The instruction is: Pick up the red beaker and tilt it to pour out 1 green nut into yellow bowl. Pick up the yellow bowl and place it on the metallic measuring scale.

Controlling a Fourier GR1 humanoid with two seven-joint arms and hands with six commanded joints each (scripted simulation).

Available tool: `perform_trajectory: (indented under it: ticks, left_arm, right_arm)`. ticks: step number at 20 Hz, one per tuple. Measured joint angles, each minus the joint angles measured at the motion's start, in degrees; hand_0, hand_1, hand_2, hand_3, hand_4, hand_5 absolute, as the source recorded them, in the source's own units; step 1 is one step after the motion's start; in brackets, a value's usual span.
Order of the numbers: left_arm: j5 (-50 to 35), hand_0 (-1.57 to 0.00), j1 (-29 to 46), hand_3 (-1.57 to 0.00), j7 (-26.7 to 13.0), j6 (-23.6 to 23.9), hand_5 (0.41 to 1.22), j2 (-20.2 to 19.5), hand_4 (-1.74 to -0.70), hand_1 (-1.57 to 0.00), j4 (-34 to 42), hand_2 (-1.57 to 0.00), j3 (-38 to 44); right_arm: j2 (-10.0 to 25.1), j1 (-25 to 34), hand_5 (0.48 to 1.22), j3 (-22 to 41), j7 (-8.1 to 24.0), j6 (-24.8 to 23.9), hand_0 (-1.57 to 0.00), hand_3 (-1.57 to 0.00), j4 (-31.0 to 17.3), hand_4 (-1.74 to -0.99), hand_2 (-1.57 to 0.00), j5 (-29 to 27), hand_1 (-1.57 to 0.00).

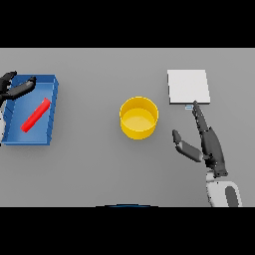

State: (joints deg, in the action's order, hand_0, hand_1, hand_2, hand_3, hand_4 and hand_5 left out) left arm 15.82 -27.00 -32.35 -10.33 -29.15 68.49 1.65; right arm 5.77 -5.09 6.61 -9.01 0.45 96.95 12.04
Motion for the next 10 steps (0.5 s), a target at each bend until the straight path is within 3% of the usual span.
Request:
perform_trajectory:
  ticks: [2, 4, 5, 8, 10]
  left_arm:
    - [0.53, -0.08, -0.14, -0.07, 1.59, 0.92, 0.631, -0.11, -0.78, -0.07, -0.02, -0.07, 0.01]
    - [0.10, -0.05, -0.35, -0.05, 2.56, 1.89, 0.635, 0.59, -0.78, -0.05, 0.87, -0.04, 0.29]
    - [-0.31, -0.04, -0.53, -0.04, 3.13, 2.22, 0.644, 0.77, -0.78, -0.04, 1.55, -0.03, 0.59]
    - [-1.84, -0.02, 0.09, -0.02, 4.58, 3.02, 0.661, 2.23, -0.80, -0.02, 2.88, -0.02, 1.23]
    - [-2.05, -0.01, 0.91, -0.01, 4.90, 3.13, 0.673, 2.55, -0.80, -0.01, 3.41, -0.01, 1.21]
  right_arm:
    - [-0.64, -0.74, 0.644, 0.84, -0.03, -0.48, 0.00, 0.00, -0.01, -1.144, 0.00, 1.13, 0.00]
    - [0.20, 0.11, 0.638, 1.12, 3.60, -1.68, 0.00, 0.00, 0.48, -1.115, 0.00, 3.71, 0.00]
    - [0.72, 0.53, 0.649, 1.85, 3.42, -1.04, 0.00, 0.00, 0.91, -1.087, 0.00, 4.46, 0.00]
    - [5.36, 5.11, 0.662, 4.16, 3.00, 3.61, 0.00, 0.00, -1.02, -1.103, 0.00, 7.39, 0.00]
    - [9.66, 8.80, 0.637, 6.18, 5.12, 5.19, 0.00, 0.00, -1.92, -1.128, 0.00, 12.90, 0.00]
